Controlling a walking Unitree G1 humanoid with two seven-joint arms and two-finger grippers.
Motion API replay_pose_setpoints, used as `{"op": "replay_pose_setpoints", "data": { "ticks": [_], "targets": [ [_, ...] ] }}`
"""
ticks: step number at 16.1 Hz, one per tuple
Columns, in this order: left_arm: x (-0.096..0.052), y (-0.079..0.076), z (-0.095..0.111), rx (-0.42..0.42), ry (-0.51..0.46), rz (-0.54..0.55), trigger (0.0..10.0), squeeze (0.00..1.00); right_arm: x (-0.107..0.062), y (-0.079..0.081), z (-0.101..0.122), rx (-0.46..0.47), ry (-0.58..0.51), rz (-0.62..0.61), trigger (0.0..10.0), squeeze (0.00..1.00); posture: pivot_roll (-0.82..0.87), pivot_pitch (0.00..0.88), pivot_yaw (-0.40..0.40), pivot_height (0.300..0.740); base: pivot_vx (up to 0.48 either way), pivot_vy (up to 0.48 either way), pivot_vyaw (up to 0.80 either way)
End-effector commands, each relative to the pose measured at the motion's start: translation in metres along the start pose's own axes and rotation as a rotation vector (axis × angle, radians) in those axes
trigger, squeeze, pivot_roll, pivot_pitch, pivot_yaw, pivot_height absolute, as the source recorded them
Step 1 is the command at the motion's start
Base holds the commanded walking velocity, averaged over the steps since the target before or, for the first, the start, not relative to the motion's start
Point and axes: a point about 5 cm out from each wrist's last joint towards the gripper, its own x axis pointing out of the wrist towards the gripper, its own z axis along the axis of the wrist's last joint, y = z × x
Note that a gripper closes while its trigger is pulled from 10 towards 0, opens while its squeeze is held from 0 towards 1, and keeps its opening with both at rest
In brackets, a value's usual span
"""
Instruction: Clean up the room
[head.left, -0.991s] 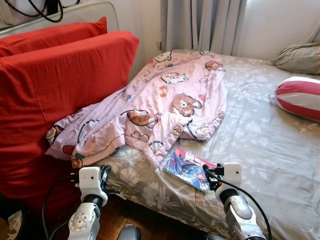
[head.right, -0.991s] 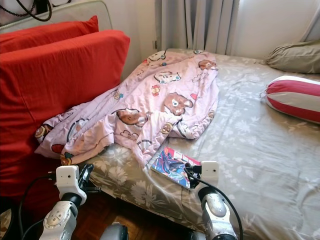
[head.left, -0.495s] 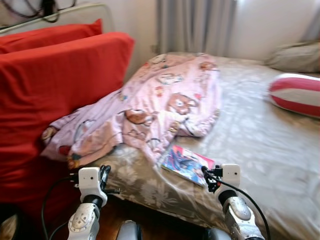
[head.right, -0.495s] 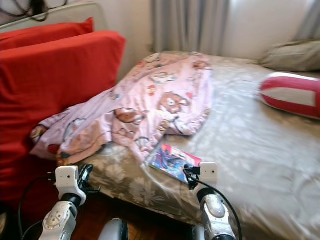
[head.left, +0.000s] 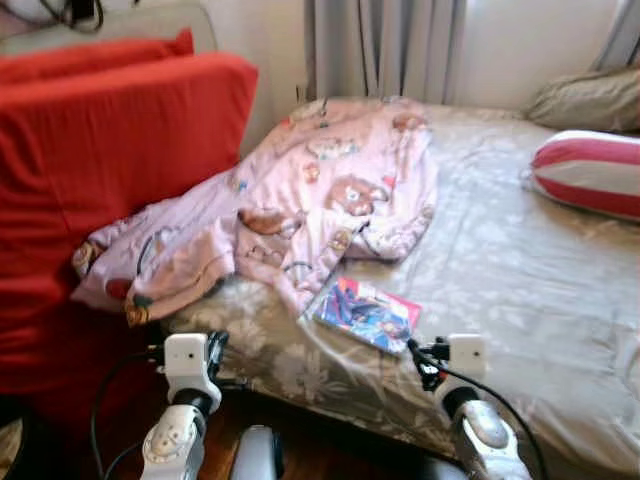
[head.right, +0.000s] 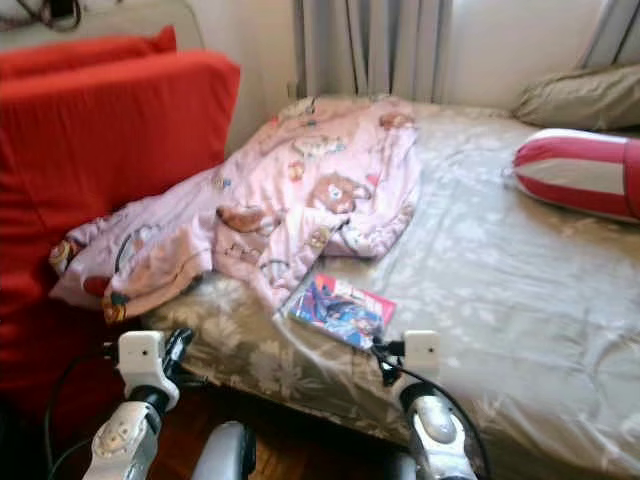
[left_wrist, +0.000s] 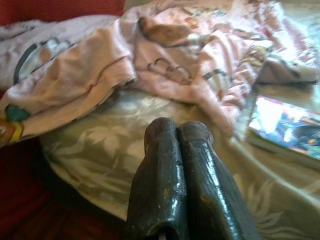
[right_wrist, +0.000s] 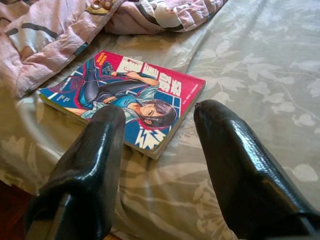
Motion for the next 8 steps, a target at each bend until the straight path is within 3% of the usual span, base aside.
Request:
{"op": "replay_pose_setpoints", "data": {
  "ticks": [1, 6, 8],
  "targets": [
    [0.0002, 0.0053, 0.0021, 0.009, 0.0, 0.011, 10.0, 0.0, 0.0039, 0.0086, 0.0059, -0.01, -0.025, 0.035, 10.0, 0.0, 0.05, 0.0, 0.034, 0.609, 0.0, 0.0, 0.8],
    [0.0004, 0.0046, 0.0025, 0.01, -0.001, 0.008, 10.0, 0.0, 0.0037, 0.0086, 0.0049, -0.008, -0.021, 0.041, 10.0, 0.0, 0.05, 0.0, 0.035, 0.609, 0.0, 0.0, 0.8],
    [0.0006, 0.0042, 0.0025, 0.01, -0.001, 0.007, 10.0, 0.0, 0.0038, 0.0076, 0.004, 0.01, -0.015, 0.032, 10.0, 0.0, 0.05, 0.0, 0.034, 0.609, 0.0, 0.0, 0.0]
  ]
}}
